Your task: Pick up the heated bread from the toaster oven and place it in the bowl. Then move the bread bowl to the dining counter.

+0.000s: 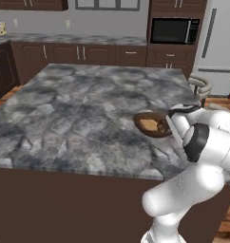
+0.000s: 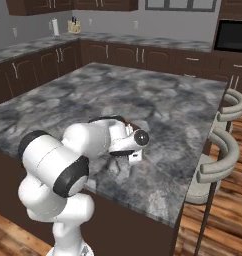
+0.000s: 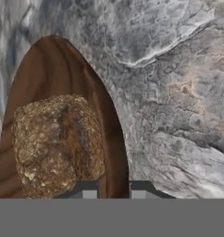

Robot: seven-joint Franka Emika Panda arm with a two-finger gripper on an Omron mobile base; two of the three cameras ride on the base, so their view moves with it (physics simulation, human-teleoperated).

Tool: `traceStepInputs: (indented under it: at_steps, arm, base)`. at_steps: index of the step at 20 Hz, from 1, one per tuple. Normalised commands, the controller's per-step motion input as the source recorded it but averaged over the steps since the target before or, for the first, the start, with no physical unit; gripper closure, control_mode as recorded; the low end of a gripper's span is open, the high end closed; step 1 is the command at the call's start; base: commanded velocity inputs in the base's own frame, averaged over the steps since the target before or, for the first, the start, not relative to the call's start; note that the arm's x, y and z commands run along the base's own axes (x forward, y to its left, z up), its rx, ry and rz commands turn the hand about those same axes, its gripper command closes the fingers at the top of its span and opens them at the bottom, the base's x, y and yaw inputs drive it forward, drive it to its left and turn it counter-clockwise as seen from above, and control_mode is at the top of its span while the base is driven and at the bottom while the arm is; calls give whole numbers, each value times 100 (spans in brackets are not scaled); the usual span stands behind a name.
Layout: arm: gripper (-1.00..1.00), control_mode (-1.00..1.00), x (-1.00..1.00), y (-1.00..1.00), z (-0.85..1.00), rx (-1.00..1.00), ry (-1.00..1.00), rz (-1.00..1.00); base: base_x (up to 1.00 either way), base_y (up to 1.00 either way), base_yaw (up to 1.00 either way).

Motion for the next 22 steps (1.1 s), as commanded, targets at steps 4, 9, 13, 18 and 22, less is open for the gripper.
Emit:
traceStepInputs:
  at_steps: [4, 9, 13, 18, 22]
  arm:
    - [100, -100, 37, 0, -71, -17, 13, -2]
    - [100, -100, 8, 0, -32, -3, 7, 0]
    - [-100, -100, -33, -6, 44, 3, 1, 0]
    - [-100, -100, -82, -6, 100, 1, -1, -1]
    - [-100, -100, -99, -10, 100, 0, -17, -2]
  base:
    - [0, 0, 0]
    - [0, 0, 0]
    - [0, 0, 0]
    - [0, 0, 0]
    - [0, 0, 0]
